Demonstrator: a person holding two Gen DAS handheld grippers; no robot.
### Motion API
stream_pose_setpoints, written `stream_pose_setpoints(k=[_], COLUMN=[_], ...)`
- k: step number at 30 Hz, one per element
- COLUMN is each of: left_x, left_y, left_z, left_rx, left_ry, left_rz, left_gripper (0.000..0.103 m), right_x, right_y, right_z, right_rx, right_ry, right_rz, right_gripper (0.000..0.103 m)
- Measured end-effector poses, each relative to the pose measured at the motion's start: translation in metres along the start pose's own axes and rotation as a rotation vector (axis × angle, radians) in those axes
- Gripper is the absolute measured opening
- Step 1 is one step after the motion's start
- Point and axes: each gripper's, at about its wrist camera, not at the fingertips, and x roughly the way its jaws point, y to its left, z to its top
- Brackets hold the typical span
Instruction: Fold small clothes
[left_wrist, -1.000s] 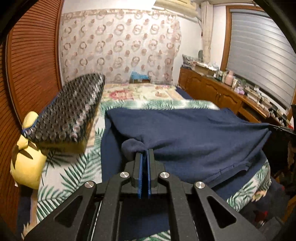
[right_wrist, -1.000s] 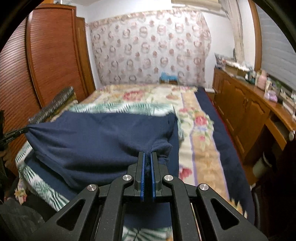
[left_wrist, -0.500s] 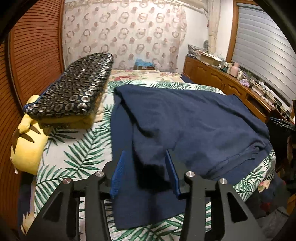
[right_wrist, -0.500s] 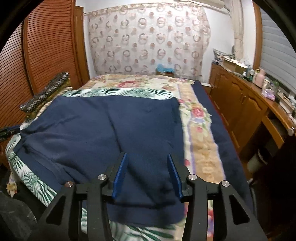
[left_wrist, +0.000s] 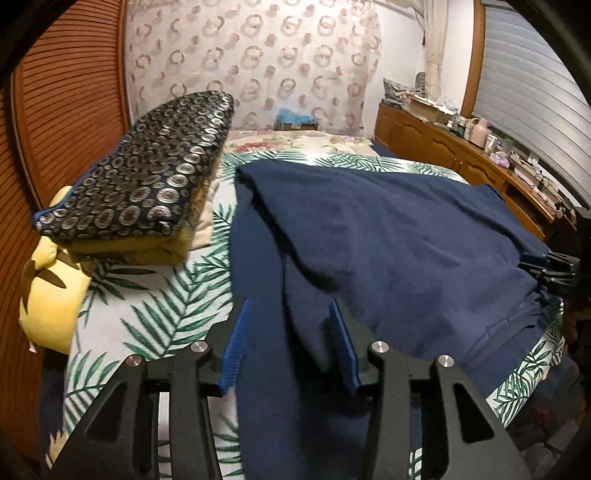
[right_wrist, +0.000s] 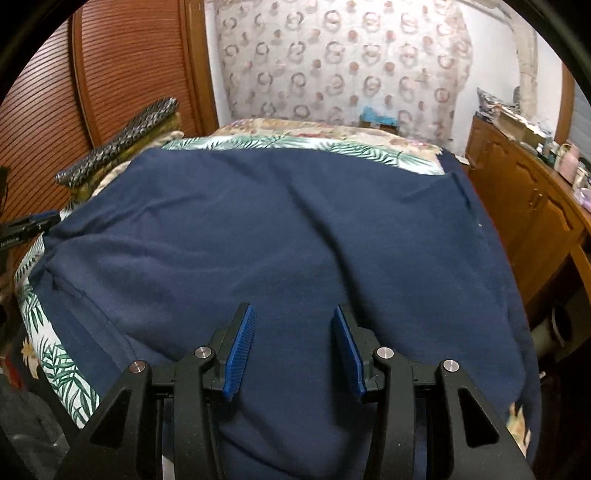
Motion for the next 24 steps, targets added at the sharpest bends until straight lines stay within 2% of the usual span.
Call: stream_pose_setpoints(k=[6, 11, 13, 15, 16, 17, 18, 21, 24], left_x=[0.016, 0.016, 0.016, 0.016, 0.016, 0.015, 0.014, 0.008, -0.003], left_y=[-0.002, -0.004, -0.006, -0.008, -0.010, -0.013, -0.015, -0.018, -0.009], left_z=[-0.003, -0.008, -0.009, -0.010, -0.010, -0.011, -0.011, -0.011, -0.008], left_rx=[0.001, 0.004, 0.008, 0.013, 0.017, 0.031, 0.039, 0.059, 0.035], left_ry=[0.050, 0.059, 0.062, 0.068, 0.070, 0.070, 0.068, 0.049, 0.013], left_rz=[-0.008, -0.023, -0.037, -0.063, -0.068, -0.071, -0.067, -0.052, -0.034], left_gripper=[0.045, 0.045, 0.039, 0.024, 0.020, 0.009, 0.005, 0.004, 0.004], right_x=[0.002, 0.004, 0.003, 0.002, 0.001, 0.000, 0.000, 0.000, 0.000], right_y=[0.001, 0.007, 0.007, 0.007, 0.007, 0.006, 0.006, 0.007, 0.007], right_z=[0.002, -0.001, -0.003, -0.006, -0.008, -0.010, -0.010, -0.010, -0.010], right_rx=[-0.026, -0.028, -0.024, -0.025, -0.026, -0.027, -0.027, -0.027, -0.026], right_ry=[0.011, 0.005, 0.004, 0.003, 0.002, 0.001, 0.001, 0.001, 0.001], right_rz=[-0.020, -0.022, -0.019, -0.019, -0.020, -0.020, -0.020, -0.020, -0.020], right_gripper=[0.046, 0.047, 0.047, 0.047, 0.047, 0.047, 0.047, 0.047, 0.047])
